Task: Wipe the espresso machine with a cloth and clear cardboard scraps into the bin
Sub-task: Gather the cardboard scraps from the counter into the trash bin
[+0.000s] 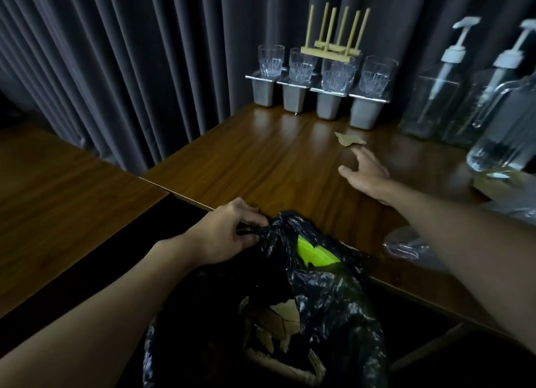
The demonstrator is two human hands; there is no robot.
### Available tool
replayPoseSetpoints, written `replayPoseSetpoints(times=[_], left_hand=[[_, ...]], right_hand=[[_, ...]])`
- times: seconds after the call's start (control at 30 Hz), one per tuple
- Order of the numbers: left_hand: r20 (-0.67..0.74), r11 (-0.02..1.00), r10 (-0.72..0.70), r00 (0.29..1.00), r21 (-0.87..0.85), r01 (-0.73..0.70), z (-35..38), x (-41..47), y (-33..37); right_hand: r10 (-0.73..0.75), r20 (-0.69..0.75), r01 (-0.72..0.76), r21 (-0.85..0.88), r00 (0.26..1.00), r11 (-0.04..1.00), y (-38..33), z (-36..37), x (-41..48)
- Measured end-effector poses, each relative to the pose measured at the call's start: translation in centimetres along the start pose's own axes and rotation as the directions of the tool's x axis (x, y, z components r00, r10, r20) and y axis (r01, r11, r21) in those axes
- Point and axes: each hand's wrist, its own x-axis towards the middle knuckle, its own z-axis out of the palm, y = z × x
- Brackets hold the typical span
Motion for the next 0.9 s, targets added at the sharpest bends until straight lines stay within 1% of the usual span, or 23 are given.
replayPoseSetpoints(times=[0.07, 0.17, 0.33, 0.47, 0.7, 0.77, 0.83, 0.9], left_hand=[[0.001, 1.0, -0.003, 1.0, -0.016, 0.003, 0.0, 0.0, -0.1], [-0.012, 0.999, -0.002, 1.0, -0.036, 0.002, 0.1, 0.0, -0.2], [-0.023, 1.0, 0.003, 1.0, -0.028, -0.004, 0.1, 0.1, -0.5], [-0.008, 1.0, 0.003, 1.0, -0.017, -0.003, 0.0, 0.2, -0.4], [-0.009, 1.0, -0.008, 1.0, -0.025, 0.008, 0.0, 0.4, -0.4], [-0.003, 0.999, -0.008, 1.0, -0.033, 0.008, 0.0, 0.3, -0.3], [0.001, 0.999, -0.013, 1.0, -0.033, 0.013, 0.0, 0.2, -0.3], [-0.001, 1.0, -0.013, 1.0, -0.026, 0.013, 0.0, 0.1, -0.1]], right_hand=[[-0.022, -0.039, 0.019, -0.064, 0.999, 0.998, -0.1, 0.3, 2.0], [-0.064, -0.032, 0.058, -0.163, 0.997, 0.985, -0.1, 0.8, 4.8], [-0.058, 0.011, 0.059, -0.204, 0.998, 0.977, -0.2, 1.6, 7.9], [-0.071, 0.018, 0.074, -0.234, 0.997, 0.969, -0.2, 2.0, 7.8], [-0.171, 0.065, 0.182, -0.281, 0.983, 0.942, -1.2, 2.9, 4.9], [-0.218, 0.065, 0.227, -0.274, 0.974, 0.934, -1.9, 3.1, 3.7], [-0.285, 0.026, 0.284, -0.214, 0.958, 0.935, -2.5, 3.1, 2.3], [-0.308, -0.016, 0.302, -0.154, 0.951, 0.941, -3.0, 3.0, 0.8]])
